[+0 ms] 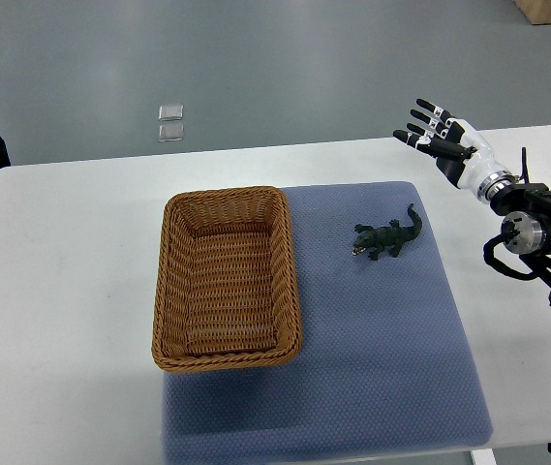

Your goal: Place crocodile in brown basket with right hand

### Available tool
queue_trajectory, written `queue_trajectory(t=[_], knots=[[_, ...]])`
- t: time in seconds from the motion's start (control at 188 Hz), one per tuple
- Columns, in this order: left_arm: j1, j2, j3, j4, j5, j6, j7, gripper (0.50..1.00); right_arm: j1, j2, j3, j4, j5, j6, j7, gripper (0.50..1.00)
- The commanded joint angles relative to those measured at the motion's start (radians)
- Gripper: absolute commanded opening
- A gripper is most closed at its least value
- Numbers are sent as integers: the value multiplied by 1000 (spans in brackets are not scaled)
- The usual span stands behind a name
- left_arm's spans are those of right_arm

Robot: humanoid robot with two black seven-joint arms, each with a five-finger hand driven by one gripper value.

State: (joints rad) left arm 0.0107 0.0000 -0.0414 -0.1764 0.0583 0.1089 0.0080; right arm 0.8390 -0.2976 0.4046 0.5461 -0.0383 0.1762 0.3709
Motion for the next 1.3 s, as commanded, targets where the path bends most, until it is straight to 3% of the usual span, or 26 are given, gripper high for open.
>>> queue_trajectory(t=[0.0,1.295], knots=[[0,0,0,0,0,0,0,1000,0,0,0,0,0,-1,0,928],[0,0,0,0,-2,0,0,1000,3,-6,2,-6,0,-12,13,928]])
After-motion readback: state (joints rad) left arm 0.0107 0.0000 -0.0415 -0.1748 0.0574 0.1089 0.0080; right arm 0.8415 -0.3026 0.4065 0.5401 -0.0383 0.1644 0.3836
